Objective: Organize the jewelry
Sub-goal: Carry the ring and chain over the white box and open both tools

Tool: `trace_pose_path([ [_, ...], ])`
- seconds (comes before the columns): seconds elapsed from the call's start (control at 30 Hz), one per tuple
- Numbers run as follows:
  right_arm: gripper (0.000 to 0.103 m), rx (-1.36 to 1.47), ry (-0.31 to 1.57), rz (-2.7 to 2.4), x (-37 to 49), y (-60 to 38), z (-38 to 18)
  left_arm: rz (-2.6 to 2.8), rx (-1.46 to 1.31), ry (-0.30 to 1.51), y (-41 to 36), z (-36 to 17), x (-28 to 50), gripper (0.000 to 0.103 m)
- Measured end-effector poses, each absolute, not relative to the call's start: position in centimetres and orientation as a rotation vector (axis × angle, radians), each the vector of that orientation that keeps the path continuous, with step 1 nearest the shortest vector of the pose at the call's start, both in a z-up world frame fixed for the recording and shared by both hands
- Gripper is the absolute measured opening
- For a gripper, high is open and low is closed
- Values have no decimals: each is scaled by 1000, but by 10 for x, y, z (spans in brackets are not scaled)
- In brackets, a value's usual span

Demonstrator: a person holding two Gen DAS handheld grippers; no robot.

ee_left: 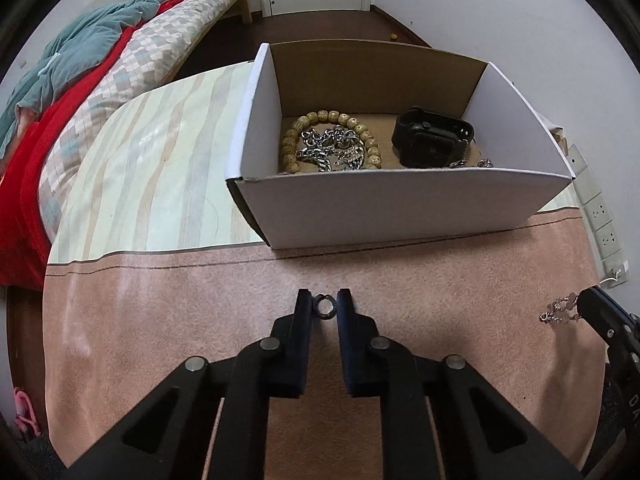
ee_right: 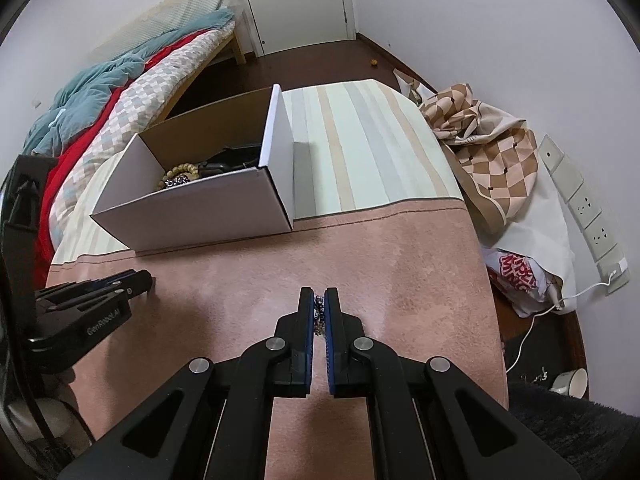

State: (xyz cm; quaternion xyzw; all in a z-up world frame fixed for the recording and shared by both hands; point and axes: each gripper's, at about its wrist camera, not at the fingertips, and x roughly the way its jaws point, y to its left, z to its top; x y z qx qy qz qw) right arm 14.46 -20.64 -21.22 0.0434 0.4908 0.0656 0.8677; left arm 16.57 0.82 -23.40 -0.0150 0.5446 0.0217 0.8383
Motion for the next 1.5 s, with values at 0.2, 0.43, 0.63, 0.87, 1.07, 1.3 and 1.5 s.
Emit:
trace_pose_path([
  [0.2,5,109,1013,159,141,-204,-200,28,-43,1127,8,-221,157,10],
  [0.43,5,156,972,229,137,-197,-165,-16,-78,1110,13,-195,144,10],
  [0.63,5,204,911,308,146,-194,-115,-77,-150,1058,21,-143,144,10],
  [0.87,5,185,832,395,187,-185,-55,-125,-190,1007,29,-97,183,10],
  [1.07,5,173,941,446,247,-173,-76,-171,-233,1098,30,-118,226,10],
  [1.3,5,158,1076,456,290,-167,-126,-208,-326,1243,31,-160,254,11],
  [1.5,5,180,1148,479,307,-167,-148,-175,-388,1296,38,-171,266,45],
])
